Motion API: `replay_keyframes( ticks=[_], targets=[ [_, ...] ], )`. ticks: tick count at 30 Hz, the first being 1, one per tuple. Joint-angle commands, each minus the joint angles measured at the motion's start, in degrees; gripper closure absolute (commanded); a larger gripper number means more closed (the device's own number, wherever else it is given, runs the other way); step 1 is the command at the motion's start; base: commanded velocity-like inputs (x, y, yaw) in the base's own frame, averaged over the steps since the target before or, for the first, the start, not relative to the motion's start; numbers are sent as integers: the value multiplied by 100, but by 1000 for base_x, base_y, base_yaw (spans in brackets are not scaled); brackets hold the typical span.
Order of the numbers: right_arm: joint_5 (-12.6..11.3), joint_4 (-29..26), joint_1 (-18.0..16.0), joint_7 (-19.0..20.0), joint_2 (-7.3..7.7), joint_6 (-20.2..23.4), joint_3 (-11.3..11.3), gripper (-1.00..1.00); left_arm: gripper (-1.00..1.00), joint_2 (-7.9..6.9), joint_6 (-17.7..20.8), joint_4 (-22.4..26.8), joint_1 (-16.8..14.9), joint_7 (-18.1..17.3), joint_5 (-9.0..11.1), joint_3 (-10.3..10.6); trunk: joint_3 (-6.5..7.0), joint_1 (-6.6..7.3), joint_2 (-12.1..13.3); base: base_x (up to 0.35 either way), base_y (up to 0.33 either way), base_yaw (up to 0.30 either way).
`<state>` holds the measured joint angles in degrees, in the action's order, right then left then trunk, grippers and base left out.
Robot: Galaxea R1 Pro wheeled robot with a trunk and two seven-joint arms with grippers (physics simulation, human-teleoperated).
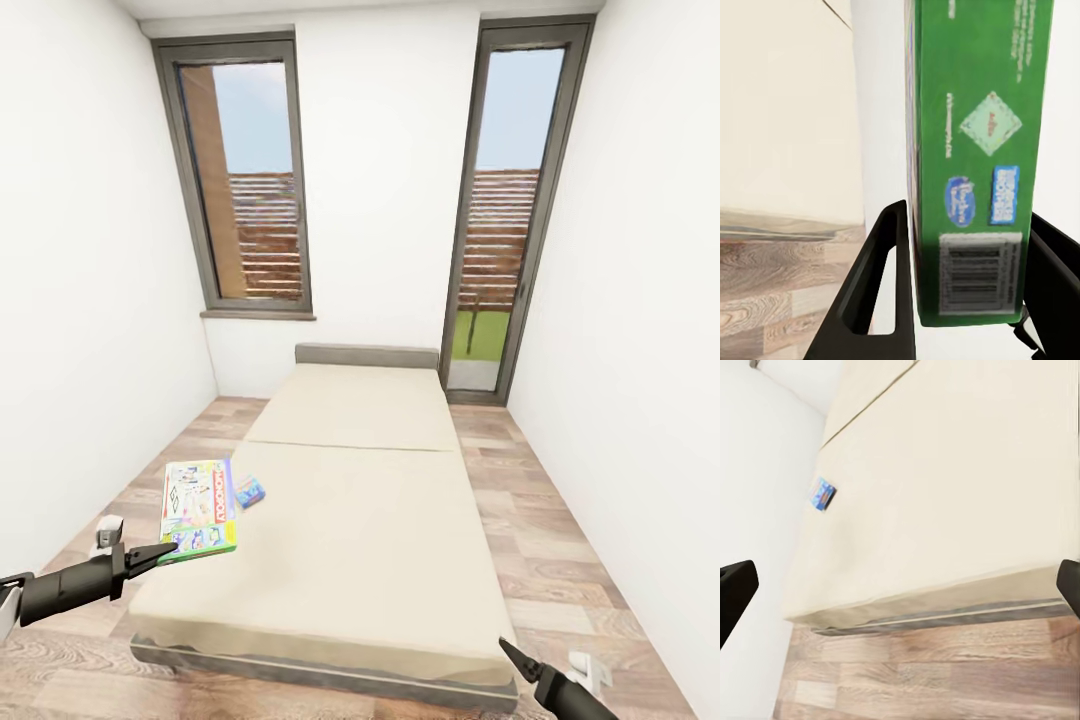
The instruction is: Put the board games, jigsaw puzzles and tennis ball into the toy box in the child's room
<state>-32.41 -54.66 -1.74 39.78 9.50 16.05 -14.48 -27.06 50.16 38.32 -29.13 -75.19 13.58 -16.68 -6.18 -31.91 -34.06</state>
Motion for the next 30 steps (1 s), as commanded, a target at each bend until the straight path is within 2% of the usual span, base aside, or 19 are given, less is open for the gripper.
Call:
replay_keyframes(
  ticks=[1,6,26,30],
  targets=[
    [6,-1,-6,13,-2,53,-10,-100,100,-1,51,0,-5,-8,14,-1,0,21,32,0,0,0],
    [103,21,-10,12,-9,48,-15,-100,100,-6,49,0,-5,-5,14,-7,50,130,233,0,0,0],
    [128,34,-10,12,-9,39,-20,-100,100,-1,47,0,-5,5,14,-2,269,570,1035,0,0,0],
    [130,34,-10,12,-10,-247,-6,-100,100,12,47,0,-5,6,14,-2,302,613,1114,0,0,2]
  ],
)
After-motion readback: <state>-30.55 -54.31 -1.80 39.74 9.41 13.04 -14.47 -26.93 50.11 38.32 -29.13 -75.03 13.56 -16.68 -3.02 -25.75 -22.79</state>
